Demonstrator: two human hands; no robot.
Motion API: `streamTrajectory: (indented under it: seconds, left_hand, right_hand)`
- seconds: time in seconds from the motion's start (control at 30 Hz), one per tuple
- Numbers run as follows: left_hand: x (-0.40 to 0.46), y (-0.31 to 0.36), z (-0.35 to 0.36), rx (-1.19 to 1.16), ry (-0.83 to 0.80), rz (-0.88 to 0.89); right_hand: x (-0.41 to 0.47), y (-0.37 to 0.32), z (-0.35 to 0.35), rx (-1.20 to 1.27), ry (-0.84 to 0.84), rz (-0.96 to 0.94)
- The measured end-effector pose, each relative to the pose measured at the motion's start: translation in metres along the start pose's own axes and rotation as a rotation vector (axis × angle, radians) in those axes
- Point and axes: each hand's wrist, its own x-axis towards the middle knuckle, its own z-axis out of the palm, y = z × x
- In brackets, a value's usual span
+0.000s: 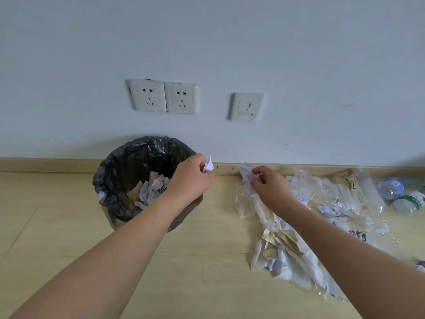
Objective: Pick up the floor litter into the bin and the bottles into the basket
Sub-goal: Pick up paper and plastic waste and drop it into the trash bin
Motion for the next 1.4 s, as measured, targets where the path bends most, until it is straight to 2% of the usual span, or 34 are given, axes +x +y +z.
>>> streamTrajectory:
  seconds: [0.07, 0.17, 0.27, 0.37, 0.5, 0.57, 0.63, 0.73, 0.87, 1.0, 1.2, 1.4]
  left_hand:
    - [0.0, -0.007, -0.034, 0.117, 0.092, 0.037]
    - [-0.002, -0.035, -0.079, 0.265, 0.183, -0.036]
    - [-0.007, -0.063, -0.104, 0.418, 0.116, -0.152]
    - [-0.009, -0.074, -0.113, 0.417, 0.073, -0.214]
    - [-0.011, -0.056, -0.105, 0.373, 0.244, -0.121]
    - [-0.013, -0.04, -0.087, 0.352, 0.265, -0.011]
    - [-0.012, -0.024, -0.059, 0.346, 0.207, 0.135]
    - [-0.008, 0.005, 0.001, 0.374, -0.014, 0.281]
    - [-0.015, 0.023, 0.087, 0.385, -0.456, 0.17]
    - [-0.027, 0.022, 0.156, 0.478, -0.754, 0.139]
    - [-0.041, -0.013, 0.221, 0.649, -0.857, 0.034]
    - [-0.051, -0.042, 0.231, 0.687, -0.796, 0.061]
  right_hand:
    - [0.01, -0.036, 0.007, 0.053, 0.002, -0.066]
    - [0.022, -0.091, 0.031, 0.032, -0.027, -0.18]
    - [0.026, -0.13, 0.065, -0.057, -0.187, -0.241]
    - [0.028, -0.143, 0.099, -0.28, -0.326, -0.277]
    - [0.026, -0.127, 0.104, -0.203, -0.223, -0.262]
    - [0.021, -0.098, 0.09, -0.163, -0.153, -0.221]
    - [0.013, -0.055, 0.072, -0.189, -0.092, -0.16]
    - [-0.005, 0.024, 0.036, -0.255, 0.001, 0.0]
    - [-0.047, 0.116, 0.0, -0.34, 0.029, 0.225]
    - [-0.08, 0.171, -0.005, -0.372, -0.02, 0.345]
    - [-0.09, 0.194, 0.022, -0.474, -0.159, 0.313]
    - [-0.081, 0.199, 0.053, -0.519, -0.3, 0.367]
